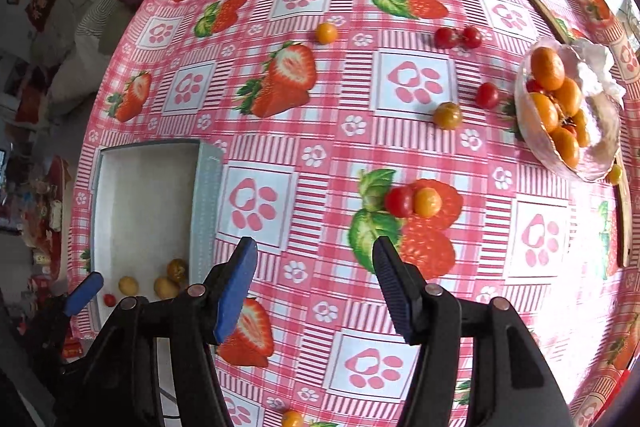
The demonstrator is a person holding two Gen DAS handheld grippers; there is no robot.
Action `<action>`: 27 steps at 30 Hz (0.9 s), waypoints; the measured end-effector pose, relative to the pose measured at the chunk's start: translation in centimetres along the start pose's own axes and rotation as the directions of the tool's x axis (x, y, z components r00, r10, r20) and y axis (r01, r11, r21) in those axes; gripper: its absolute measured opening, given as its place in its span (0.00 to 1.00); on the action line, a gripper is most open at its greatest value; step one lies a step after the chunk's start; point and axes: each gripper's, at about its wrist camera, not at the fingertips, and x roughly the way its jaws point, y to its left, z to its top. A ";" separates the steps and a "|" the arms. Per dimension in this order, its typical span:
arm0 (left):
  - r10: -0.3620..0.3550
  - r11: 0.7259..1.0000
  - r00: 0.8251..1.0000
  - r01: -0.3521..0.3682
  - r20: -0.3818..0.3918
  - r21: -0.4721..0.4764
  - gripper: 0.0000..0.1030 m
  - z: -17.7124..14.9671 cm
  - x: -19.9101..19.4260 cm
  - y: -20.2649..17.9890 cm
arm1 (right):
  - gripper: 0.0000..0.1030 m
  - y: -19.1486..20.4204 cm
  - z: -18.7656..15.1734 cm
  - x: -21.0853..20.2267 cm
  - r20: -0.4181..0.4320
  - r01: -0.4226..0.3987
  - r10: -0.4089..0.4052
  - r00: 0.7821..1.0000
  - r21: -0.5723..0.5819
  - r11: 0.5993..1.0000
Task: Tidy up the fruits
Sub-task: 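Grasp an orange cherry tomato with the left tool while the right tool grasps a dark amber tomato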
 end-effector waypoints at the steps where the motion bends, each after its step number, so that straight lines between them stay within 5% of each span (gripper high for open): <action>1: -0.013 1.000 1.000 0.013 0.004 0.010 0.70 0.3 -0.1 -0.8 | 0.62 -1.3 0.1 -0.1 0.002 0.014 -0.014 1.000 0.019 1.000; 9: -0.082 0.994 0.997 0.083 -0.010 0.073 0.70 0.1 -0.6 -6.7 | 0.61 -6.7 2.0 1.0 0.009 0.060 -0.061 0.998 0.129 0.990; 27: -0.062 0.997 0.992 0.066 -0.113 0.037 0.70 -4.1 1.0 -10.6 | 0.48 -8.1 6.7 4.1 0.073 0.091 -0.104 0.992 0.164 0.982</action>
